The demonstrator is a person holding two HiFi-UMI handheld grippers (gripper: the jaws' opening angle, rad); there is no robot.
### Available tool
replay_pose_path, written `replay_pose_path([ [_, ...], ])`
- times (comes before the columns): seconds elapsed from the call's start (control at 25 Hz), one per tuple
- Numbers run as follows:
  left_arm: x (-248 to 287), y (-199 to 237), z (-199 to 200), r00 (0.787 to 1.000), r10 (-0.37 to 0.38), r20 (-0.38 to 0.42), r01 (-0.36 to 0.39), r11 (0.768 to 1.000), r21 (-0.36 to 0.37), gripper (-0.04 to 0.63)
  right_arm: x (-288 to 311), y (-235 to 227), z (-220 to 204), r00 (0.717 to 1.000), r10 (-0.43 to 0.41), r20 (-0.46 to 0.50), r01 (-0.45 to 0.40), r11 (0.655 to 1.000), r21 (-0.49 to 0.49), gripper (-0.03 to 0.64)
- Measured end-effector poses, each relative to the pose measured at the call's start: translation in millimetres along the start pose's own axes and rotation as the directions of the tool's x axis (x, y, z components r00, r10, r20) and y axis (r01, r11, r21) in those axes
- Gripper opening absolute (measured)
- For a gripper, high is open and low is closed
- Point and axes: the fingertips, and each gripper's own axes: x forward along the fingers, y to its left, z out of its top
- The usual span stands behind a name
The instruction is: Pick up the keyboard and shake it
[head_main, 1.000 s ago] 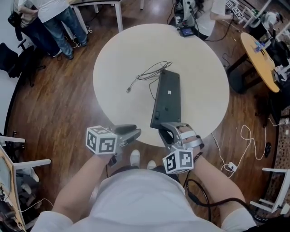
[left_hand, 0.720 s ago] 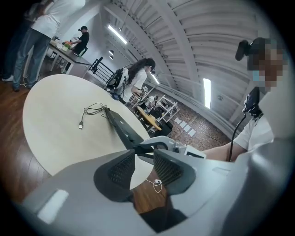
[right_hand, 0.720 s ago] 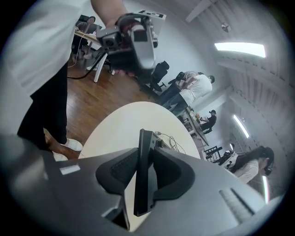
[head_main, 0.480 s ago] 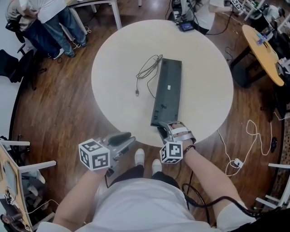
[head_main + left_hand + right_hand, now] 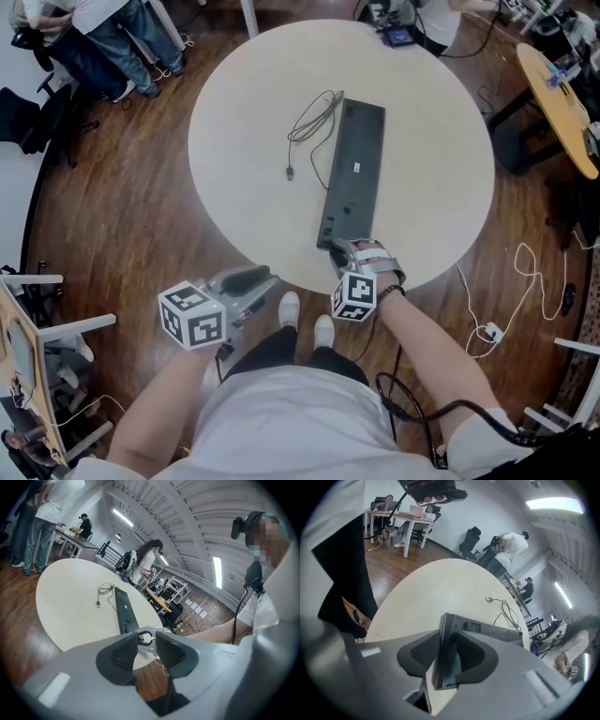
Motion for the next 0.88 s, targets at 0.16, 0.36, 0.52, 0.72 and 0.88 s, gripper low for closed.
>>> replay_pose_path([
  [0.16,7.7,-7.4,0.4,1.0,-0.013,-0.004,0.013,1.0,0.013,0.117,-1.2,-1.3,5.3,0.993,0.116,0.026,-0.118,0.99,0.082,0.128],
  [0.36,9.3,-20.6,3.7,1.0,-0.012,0.011,0.012,0.999,0.032,0.112,-30.1,-12.5,22.2,0.98,0.122,0.16,-0.155,0.964,0.215,0.146],
  [0.52,1.9,-34.0,1.8,1.0,0.013,0.016,-0.015,0.996,0.083,0.112,-77.2,-7.7,28.4,0.967,0.089,0.238,-0.167,0.928,0.332,0.149],
  [0.72,-3.1,-63.9,-8.3,0.999,0.052,0.007,-0.053,0.98,0.193,0.112,-134.0,-6.0,8.4,0.96,0.044,0.276,-0.18,0.852,0.492,0.147],
  [0.88,-4.5,-84.4,-21.0,0.999,0.045,-0.012,-0.041,0.97,0.239,0.112,-169.9,-5.0,-7.5,0.96,-0.012,0.281,-0.157,0.804,0.574,0.143],
])
